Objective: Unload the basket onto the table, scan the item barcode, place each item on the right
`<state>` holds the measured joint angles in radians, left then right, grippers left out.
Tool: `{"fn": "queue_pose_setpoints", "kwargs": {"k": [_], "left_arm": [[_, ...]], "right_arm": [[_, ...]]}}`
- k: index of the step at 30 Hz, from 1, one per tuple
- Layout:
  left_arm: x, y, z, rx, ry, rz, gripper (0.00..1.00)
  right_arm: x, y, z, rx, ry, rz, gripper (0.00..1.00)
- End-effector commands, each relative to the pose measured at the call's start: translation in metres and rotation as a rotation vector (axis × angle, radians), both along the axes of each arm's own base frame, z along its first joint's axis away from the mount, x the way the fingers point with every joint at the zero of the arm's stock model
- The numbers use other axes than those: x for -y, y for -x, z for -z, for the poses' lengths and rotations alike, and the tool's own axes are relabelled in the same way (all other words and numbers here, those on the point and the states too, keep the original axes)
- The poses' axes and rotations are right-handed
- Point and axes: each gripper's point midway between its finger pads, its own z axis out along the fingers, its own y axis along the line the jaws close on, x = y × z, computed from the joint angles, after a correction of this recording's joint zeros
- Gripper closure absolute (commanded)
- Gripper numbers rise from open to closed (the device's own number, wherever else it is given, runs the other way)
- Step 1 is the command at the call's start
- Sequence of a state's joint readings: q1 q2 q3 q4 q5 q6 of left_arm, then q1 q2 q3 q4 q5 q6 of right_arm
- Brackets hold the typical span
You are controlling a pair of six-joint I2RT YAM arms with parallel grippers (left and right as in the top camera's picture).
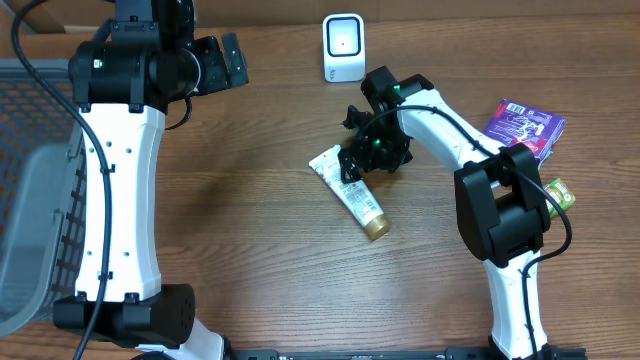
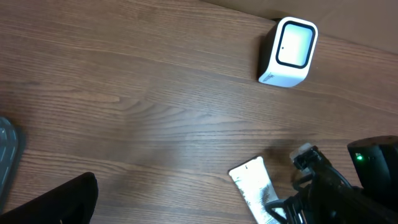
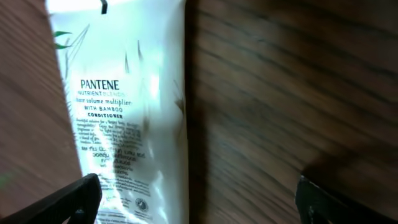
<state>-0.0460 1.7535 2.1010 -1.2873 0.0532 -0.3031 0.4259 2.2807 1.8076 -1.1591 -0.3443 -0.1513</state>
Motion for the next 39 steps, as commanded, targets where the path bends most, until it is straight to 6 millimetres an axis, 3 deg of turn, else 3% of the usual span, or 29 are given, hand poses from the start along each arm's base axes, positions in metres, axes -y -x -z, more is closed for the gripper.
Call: {"fn": "queue_pose_setpoints", "kwargs": {"k": [1,5,10,17,22,31,35,39], "left_arm": [[0.005,-0.001,-0.003,0.011,-0.005,0.028,0.0],[0.005,-0.001,-0.003,0.011,-0.005,0.028,0.0],[0.005,-0.001,-0.003,0.011,-0.005,0.028,0.0],[0.005,-0.001,-0.003,0.011,-0.005,0.028,0.0],[0.005,-0.001,-0.003,0.011,-0.005,0.028,0.0],[0.005,-0.001,-0.003,0.011,-0.005,0.028,0.0],[0.005,-0.001,-0.003,0.011,-0.005,0.028,0.01],[0.005,-0.001,-0.003,0.011,-0.005,0.028,0.0]], "right_arm": [[-0.001,-0.024,-0.045,0.133,0.004,0.025,0.0],[-0.012,-0.018,-0.072,0.169,-0.016,-0.001,0.0],[-0.038,0.02,-0.09,0.13,-0.032,-0.086,0.0],[-0.068,0.087,-0.075,0.015,0.034,-0.199,0.0],[-0.077,0.118,-0.056,-0.038,0.078,-0.229,0.0],[-0.034,0.129,-0.005,-0.06,0.282,-0.146,0.0],[-0.002,0.108,0.001,0.023,0.431,-0.092,0.0],[0.031,0.073,-0.001,0.159,0.575,-0.045,0.0]]}}
